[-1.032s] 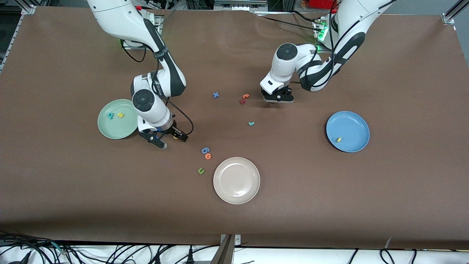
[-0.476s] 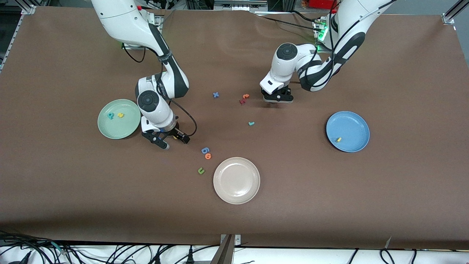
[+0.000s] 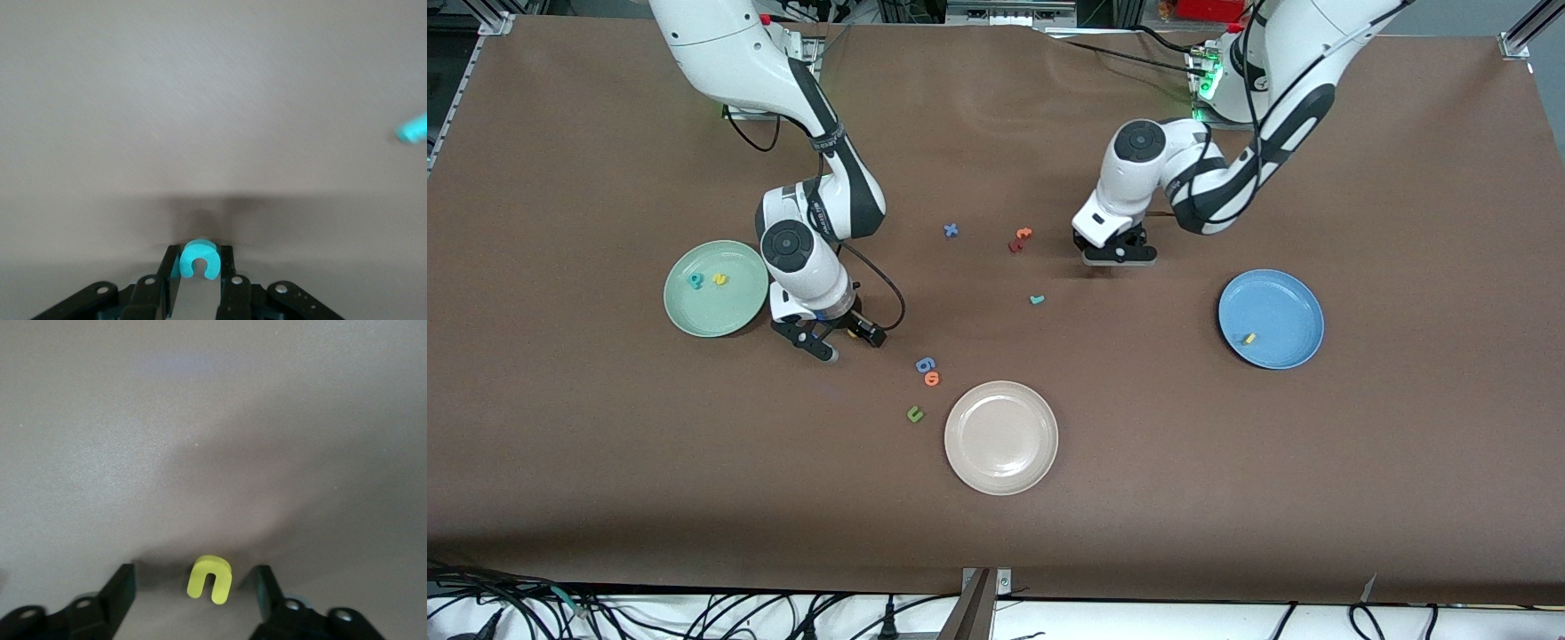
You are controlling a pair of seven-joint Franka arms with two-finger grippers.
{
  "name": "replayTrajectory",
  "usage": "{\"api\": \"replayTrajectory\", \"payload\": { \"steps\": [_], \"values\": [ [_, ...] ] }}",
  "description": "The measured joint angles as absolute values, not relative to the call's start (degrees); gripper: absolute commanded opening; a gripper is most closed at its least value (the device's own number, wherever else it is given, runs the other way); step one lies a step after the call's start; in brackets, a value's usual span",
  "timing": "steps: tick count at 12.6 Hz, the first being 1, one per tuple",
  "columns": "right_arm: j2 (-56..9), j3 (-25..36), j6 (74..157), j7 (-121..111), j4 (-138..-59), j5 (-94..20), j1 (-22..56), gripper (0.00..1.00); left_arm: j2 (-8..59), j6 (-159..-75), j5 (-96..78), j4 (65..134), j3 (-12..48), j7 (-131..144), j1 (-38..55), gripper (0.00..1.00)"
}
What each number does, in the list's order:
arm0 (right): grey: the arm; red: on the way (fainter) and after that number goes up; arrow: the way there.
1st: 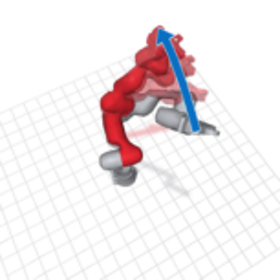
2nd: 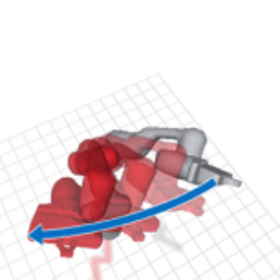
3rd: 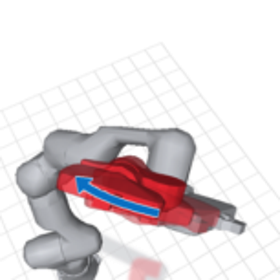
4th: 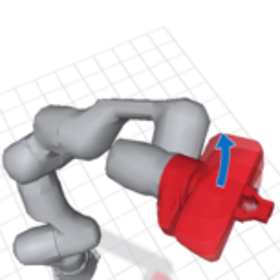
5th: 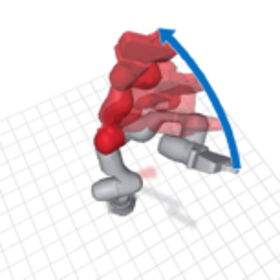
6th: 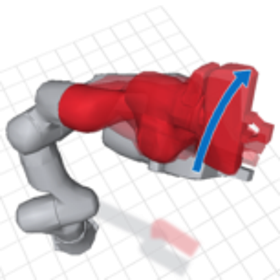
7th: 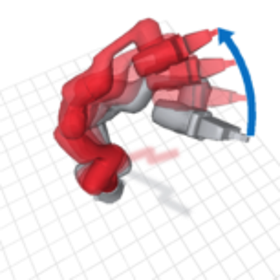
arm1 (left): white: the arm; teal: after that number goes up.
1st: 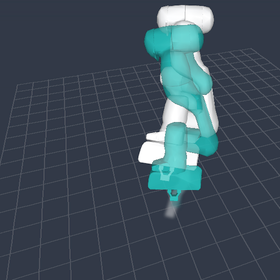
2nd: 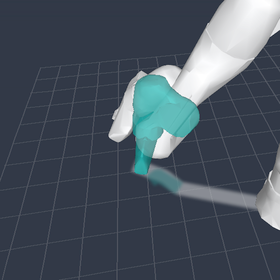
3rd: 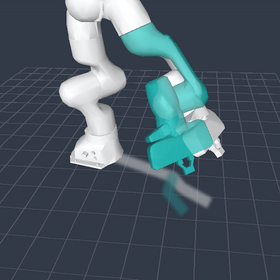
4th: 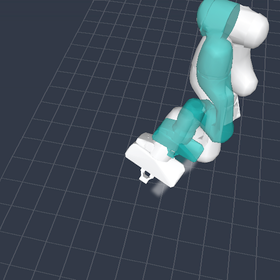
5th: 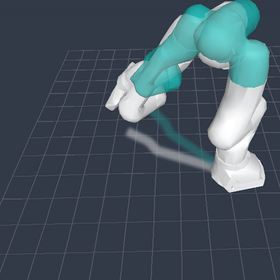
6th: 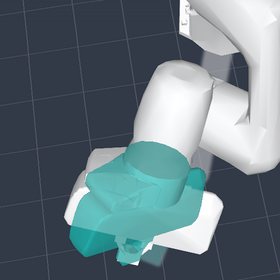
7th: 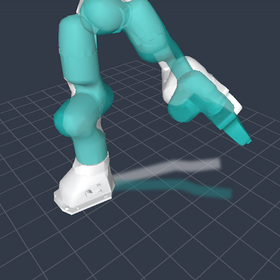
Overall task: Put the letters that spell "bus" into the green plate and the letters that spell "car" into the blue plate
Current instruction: 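Grasp the yellow n with the right gripper while the left gripper lifts the teal c, then release the teal c on the blue plate while the right gripper drops the n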
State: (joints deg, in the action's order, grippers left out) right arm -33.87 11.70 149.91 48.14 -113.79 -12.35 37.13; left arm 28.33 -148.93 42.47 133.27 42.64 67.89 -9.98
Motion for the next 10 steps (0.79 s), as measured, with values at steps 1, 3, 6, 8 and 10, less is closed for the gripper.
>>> {"api": "replayTrajectory", "payload": {
  "steps": [1,3,6,8,10],
  "values": [
    [-33.77,11.79,149.87,48.12,-113.78,-12.35,37.12,0.31,28.35,-147.68,41.95,132.55,42.63,65.61,-11.23,0.19],
    [-33.65,11.84,149.88,48.05,-113.54,-12.35,37.09,0.16,28.39,-142.19,35.54,129.39,42.65,56.39,-12.68,0.19],
    [-33.51,11.83,149.78,48.03,-113.41,-12.35,37.09,0.08,28.37,-124.12,21.82,117.48,42.28,35.87,-13.87,0.19],
    [-33.43,12.0,147.86,47.99,-113.06,-12.34,37.1,0.08,28.37,-115.46,20.41,111.45,41.8,26.51,-16.06,0.19],
    [-32.51,14.24,137.93,45.82,-111.18,-12.32,37.16,0.08,28.43,-113.68,20.28,110.08,41.46,17.43,-20.57,0.19]
  ]
}}
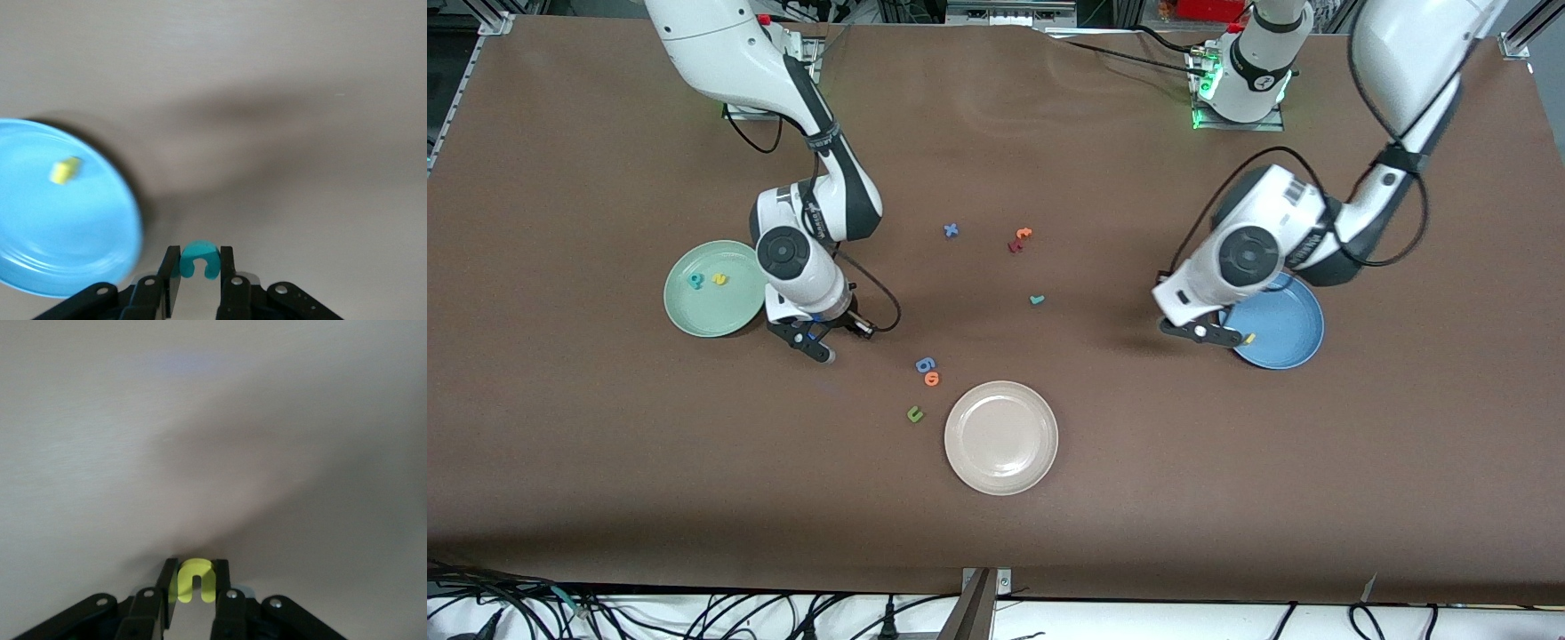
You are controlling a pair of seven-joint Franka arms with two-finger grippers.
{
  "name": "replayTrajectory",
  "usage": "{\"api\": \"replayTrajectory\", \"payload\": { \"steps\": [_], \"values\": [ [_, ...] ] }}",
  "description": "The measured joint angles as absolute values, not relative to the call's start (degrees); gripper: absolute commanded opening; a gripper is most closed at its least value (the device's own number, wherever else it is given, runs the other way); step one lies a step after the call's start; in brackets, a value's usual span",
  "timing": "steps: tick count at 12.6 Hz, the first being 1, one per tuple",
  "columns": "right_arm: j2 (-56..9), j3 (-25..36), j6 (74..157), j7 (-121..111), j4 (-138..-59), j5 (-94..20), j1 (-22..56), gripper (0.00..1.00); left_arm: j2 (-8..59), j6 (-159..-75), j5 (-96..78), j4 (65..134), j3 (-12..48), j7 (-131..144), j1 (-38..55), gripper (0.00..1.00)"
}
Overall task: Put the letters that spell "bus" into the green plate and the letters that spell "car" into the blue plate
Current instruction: 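Release the teal c on the blue plate while the right gripper drops the n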
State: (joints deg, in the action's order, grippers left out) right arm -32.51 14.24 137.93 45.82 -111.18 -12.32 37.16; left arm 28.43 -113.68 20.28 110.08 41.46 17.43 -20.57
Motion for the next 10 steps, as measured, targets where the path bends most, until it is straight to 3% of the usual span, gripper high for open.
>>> {"api": "replayTrajectory", "payload": {
  "steps": [5,7,8,10],
  "values": [
    [-24.57,24.34,116.58,33.02,-110.26,-12.32,36.79,0.07,29.4,-113.65,20.47,110.07,40.98,1.62,-30.9,0.2],
    [-23.74,28.0,113.77,27.35,-112.82,-12.32,36.7,0.06,30.05,-113.73,22.88,110.06,40.25,0.42,-31.9,0.28],
    [-23.75,29.45,113.91,24.23,-114.87,-12.32,36.68,0.06,30.63,-113.77,24.33,110.07,39.93,0.41,-31.87,0.42],
    [-23.87,32.26,115.44,17.62,-118.95,-12.32,36.63,0.06,31.95,-113.84,26.56,110.07,39.19,0.41,-31.87,1.0]
  ]
}}
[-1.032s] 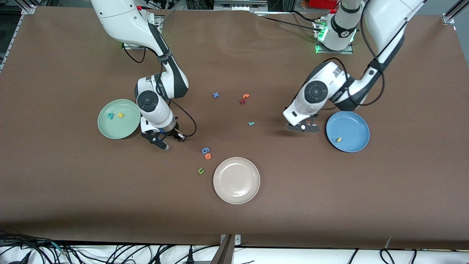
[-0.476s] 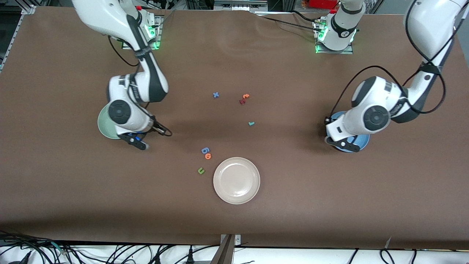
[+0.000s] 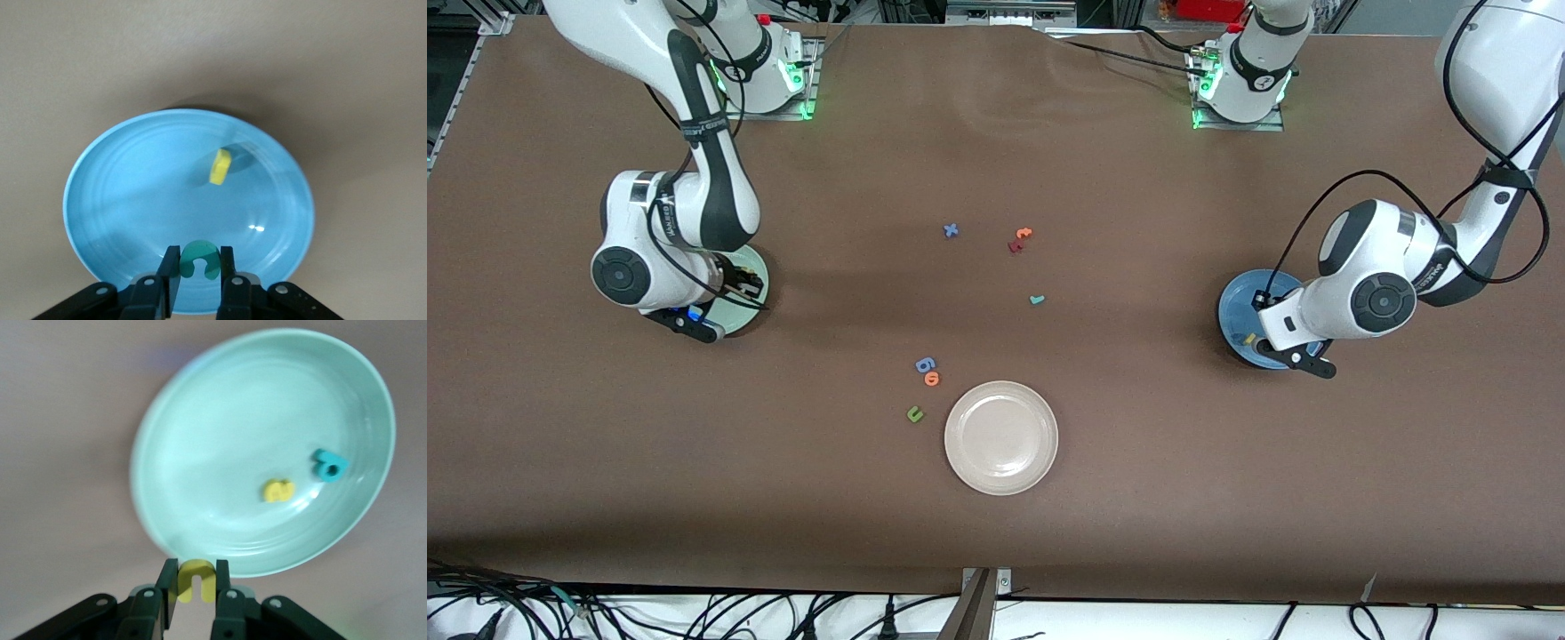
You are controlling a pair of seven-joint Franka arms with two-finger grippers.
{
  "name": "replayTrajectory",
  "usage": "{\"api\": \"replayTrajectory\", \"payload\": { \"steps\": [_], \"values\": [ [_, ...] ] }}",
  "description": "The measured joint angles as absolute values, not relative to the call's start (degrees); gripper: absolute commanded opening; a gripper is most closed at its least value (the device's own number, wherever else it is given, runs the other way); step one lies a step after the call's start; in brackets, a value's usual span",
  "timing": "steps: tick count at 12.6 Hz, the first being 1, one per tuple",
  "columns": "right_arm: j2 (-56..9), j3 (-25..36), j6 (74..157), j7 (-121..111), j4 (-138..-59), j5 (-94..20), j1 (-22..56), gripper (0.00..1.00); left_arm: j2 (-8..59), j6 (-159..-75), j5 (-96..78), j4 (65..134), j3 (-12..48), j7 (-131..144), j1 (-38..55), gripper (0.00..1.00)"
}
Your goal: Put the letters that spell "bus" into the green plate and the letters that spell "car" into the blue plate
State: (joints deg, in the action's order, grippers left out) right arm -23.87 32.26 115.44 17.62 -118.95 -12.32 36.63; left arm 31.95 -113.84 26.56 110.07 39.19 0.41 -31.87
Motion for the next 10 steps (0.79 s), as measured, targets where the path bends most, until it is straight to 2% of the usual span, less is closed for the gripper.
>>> {"api": "replayTrajectory", "payload": {
  "steps": [4,7,8,9,10],
  "values": [
    [-24.27,33.81,121.58,12.53,-124.01,-12.33,35.84,0.06,32.84,-114.55,26.5,109.82,38.97,1.46,-31.45,1.0],
    [-24.43,33.8,122.21,12.11,-124.38,-13.27,35.71,0.08,34.47,-120.24,23.92,109.42,39.48,14.15,-24.81,1.0],
    [-24.53,33.8,122.21,11.0,-124.44,-14.42,35.53,0.23,35.37,-122.42,23.9,109.31,39.63,20.36,-21.06,1.0],
    [-24.66,33.8,122.21,10.13,-124.46,-15.27,35.37,0.73,36.12,-124.22,23.89,109.24,39.71,26.11,-17.45,1.0],
    [-24.8,33.8,122.21,9.87,-124.46,-15.52,35.3,0.99,36.65,-125.9,23.89,109.22,39.74,31.04,-14.35,1.0]
  ]
}}
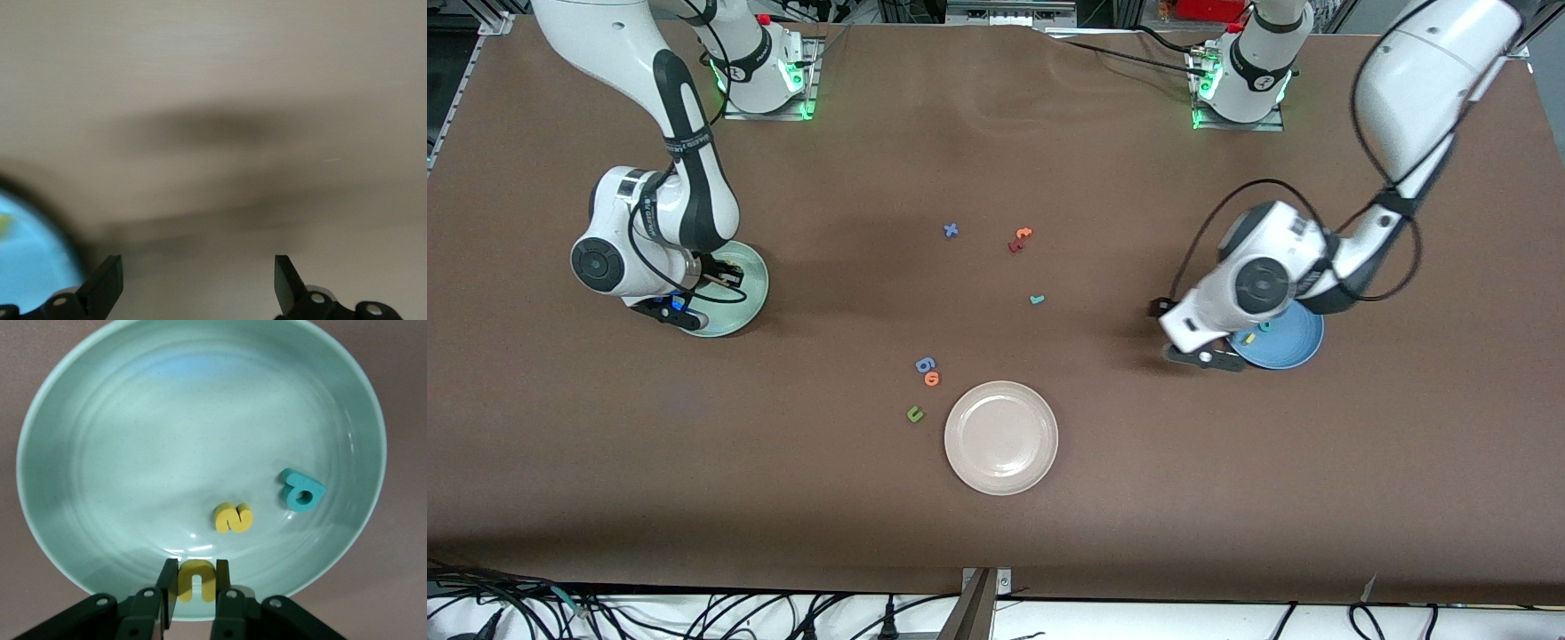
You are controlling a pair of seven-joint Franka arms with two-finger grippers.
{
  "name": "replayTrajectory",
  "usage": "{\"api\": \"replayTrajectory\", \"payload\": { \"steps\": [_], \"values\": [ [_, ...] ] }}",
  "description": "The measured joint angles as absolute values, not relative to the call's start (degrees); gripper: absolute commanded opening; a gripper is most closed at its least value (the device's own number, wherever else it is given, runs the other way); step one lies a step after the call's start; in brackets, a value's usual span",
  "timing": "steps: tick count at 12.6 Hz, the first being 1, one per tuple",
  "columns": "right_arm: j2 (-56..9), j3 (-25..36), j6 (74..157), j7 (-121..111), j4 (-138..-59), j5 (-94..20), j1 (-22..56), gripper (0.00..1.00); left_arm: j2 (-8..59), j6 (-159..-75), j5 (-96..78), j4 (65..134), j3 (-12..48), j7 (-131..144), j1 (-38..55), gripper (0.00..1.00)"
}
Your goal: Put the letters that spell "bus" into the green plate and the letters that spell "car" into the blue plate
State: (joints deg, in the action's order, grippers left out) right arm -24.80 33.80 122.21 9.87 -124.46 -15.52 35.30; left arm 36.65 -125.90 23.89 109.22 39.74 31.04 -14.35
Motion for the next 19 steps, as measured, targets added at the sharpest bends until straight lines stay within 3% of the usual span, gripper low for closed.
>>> {"api": "replayTrajectory", "payload": {
  "steps": [7,12,15,19],
  "values": [
    [-24.29,34.38,118.58,9.25,-121.19,-15.65,35.33,1.0,38.02,-139.84,23.87,109.41,39.7,59.63,-0.4,1.0],
    [-23.02,38.72,98.02,9.07,-102.64,-15.7,35.24,1.0,39.64,-140.67,23.88,108.15,38.67,70.95,3.96,1.0],
    [-22.65,39.34,88.05,8.88,-91.26,-15.7,34.43,1.0,41.84,-140.68,23.87,104.8,33.15,74.31,10.06,0.97],
    [-22.21,39.79,79.04,8.58,-77.67,-15.71,33.19,1.0,43.88,-140.68,23.87,102.51,30.93,75.43,13.06,0.78]
  ]
}}
